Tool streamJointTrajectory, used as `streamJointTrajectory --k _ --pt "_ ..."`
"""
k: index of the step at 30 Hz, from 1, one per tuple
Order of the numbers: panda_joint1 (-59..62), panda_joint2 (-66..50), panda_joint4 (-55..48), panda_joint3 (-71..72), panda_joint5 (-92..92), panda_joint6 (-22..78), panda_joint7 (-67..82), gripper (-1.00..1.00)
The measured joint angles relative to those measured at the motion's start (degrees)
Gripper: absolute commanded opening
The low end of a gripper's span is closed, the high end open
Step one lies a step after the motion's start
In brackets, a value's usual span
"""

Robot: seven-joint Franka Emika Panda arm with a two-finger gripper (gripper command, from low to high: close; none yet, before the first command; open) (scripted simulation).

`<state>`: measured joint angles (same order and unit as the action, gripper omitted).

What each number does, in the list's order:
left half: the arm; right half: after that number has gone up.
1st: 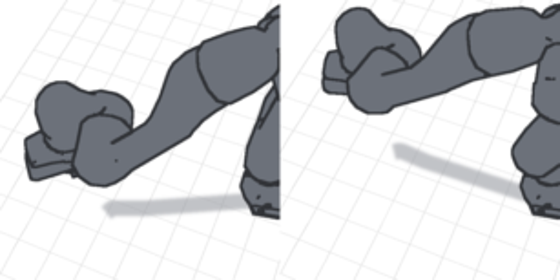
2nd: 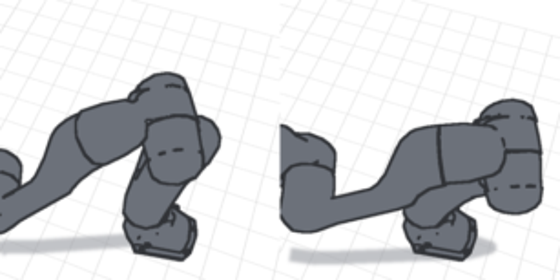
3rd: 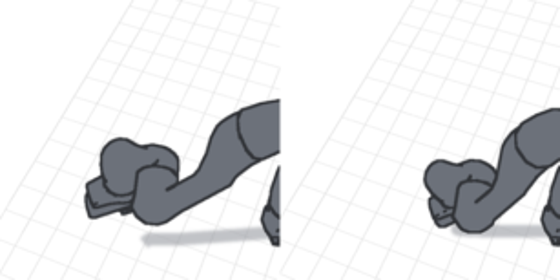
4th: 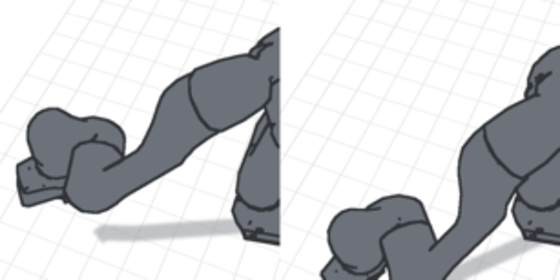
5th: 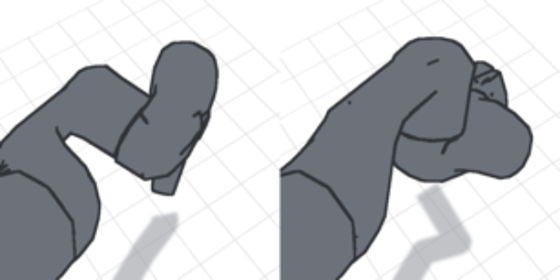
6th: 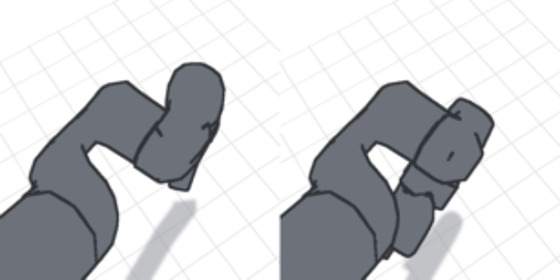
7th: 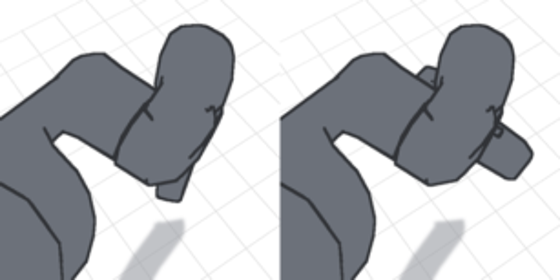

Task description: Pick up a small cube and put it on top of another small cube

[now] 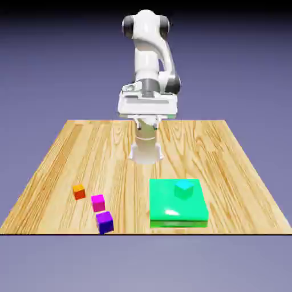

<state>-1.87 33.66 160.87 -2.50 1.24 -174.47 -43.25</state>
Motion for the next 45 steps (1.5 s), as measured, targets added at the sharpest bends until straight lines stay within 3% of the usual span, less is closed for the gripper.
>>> streamJointTrajectory --k 45 --pt "-44.14 37.27 -4.88 -93.44 46.21 -17.16 -29.51 0.00"
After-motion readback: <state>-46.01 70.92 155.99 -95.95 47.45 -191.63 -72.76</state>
